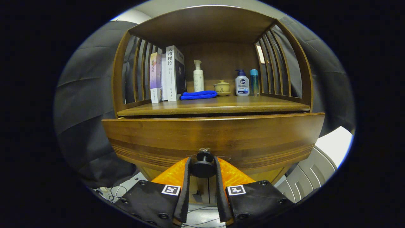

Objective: Pull open the drawer, take out the items inside it, and place them on the countertop above the cabinet.

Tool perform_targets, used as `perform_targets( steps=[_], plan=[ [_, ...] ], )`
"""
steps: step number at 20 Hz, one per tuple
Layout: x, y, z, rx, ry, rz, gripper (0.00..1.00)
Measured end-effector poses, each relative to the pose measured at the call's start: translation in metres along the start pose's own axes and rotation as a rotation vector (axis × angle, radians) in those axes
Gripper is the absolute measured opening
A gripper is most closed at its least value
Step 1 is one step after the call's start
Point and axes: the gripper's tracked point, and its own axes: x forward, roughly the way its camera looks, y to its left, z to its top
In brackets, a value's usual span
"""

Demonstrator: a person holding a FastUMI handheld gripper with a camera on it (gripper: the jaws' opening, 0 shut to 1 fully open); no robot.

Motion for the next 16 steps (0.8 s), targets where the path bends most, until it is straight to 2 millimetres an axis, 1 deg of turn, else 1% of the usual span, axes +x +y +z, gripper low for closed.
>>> perform_targets(
  steps=[5,16],
  plan=[
    [-0.019,0.002,-0.006,-0.021,0.007,0.009,0.4],
    [-0.048,0.006,-0.015,-0.041,0.019,0.008,0.4]
  ],
)
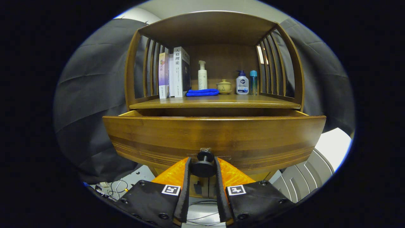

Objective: Pull open the drawer, take out the items inside it, and place them on the countertop above the cabinet.

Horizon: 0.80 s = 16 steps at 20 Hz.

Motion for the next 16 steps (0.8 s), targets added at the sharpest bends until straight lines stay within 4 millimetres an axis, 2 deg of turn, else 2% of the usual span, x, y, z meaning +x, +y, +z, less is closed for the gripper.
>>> perform_targets(
  steps=[10,16],
  plan=[
    [-0.027,0.005,-0.016,-0.021,0.041,0.015,0.39],
    [-0.039,0.009,-0.018,-0.028,0.047,0.024,0.4]
  ],
)
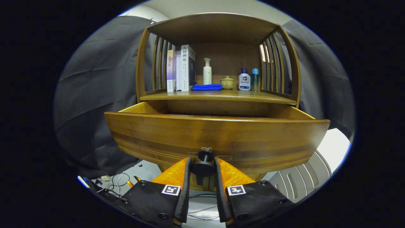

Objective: Pull open the drawer, take out the items inside it, and place them on the countertop above the cabinet.

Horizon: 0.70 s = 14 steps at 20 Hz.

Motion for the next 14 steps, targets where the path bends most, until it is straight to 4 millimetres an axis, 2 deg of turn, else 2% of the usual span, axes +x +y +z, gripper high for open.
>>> perform_targets(
  steps=[4,6,7,8,12,14],
  plan=[
    [-0.002,0.001,0.0,-0.011,0.009,0.011,0.4],
    [-0.005,0.0,0.004,-0.009,0.001,0.023,0.45],
    [-0.01,0.0,0.012,-0.02,-0.025,0.023,0.48],
    [-0.012,-0.001,0.022,-0.045,-0.068,0.022,0.51],
    [-0.04,0.005,0.085,-0.195,-0.246,0.071,0.74],
    [-0.051,0.003,0.114,-0.19,-0.299,0.075,0.86]
  ],
)
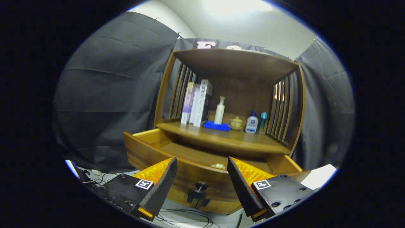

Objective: Pull open the drawer, take out the items inside it, and place them on the countertop above the cabinet.

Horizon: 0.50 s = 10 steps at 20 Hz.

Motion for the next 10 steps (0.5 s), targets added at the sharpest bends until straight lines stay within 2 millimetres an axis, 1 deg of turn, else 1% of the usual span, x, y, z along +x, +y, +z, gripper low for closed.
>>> perform_targets(
  steps=[2,3,4,7,8,10],
  plan=[
    [0.005,-0.007,0.018,0.068,0.006,0.007,0.97],
    [0.009,-0.013,0.024,0.102,0.026,-0.002,0.97],
    [0.013,-0.021,0.025,0.131,0.072,-0.017,0.97],
    [0.023,-0.021,0.046,0.225,0.113,0.032,0.98],
    [0.03,-0.026,0.049,0.25,0.115,0.034,0.98],
    [0.044,-0.034,0.048,0.275,0.158,0.011,0.97]
  ],
)
